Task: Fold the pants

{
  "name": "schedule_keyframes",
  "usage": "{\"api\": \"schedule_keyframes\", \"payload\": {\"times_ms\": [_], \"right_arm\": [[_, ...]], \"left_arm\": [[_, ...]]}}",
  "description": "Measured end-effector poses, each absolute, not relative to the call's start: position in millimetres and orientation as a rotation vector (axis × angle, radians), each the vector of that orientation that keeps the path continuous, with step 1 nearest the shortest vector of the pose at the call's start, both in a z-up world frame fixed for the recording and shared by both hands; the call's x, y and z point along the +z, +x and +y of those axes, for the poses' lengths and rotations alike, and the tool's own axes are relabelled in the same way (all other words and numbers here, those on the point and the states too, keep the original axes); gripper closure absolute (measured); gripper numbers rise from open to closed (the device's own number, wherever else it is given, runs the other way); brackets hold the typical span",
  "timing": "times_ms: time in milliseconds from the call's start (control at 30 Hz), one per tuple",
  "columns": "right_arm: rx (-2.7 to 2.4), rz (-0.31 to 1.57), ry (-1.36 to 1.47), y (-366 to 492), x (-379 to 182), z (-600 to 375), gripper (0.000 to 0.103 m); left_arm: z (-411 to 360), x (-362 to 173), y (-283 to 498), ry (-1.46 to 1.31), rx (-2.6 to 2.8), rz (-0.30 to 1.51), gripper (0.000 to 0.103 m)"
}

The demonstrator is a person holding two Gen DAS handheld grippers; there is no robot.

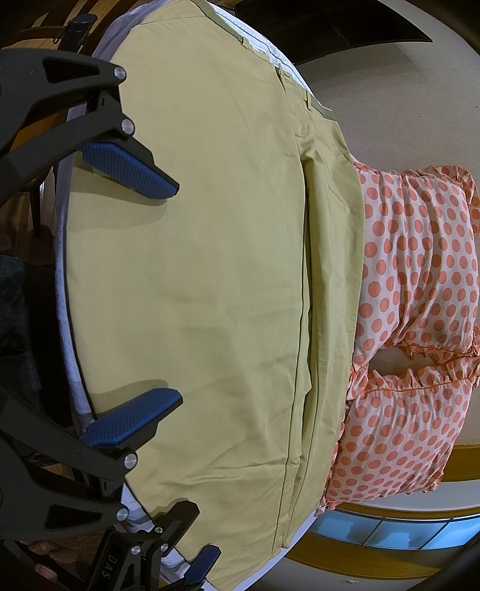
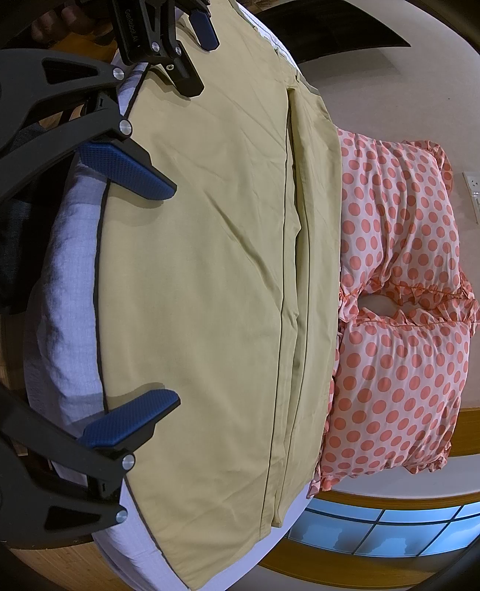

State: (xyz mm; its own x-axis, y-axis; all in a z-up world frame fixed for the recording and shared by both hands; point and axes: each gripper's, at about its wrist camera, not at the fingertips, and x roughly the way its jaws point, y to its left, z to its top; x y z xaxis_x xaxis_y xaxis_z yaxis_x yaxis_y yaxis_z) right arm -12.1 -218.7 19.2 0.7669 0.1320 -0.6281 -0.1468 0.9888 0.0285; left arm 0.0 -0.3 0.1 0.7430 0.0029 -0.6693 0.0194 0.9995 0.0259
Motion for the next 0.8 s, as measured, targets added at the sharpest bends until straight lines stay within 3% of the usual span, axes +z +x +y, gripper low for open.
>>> {"api": "schedule_keyframes", "payload": {"times_ms": [800], "right_arm": [[0.15,0.676,-0.024,-12.8,18.3,-217.3,0.001]], "left_arm": [[-0.5,0.5,0.3,0.031,-0.008,0.729,0.002]]}}
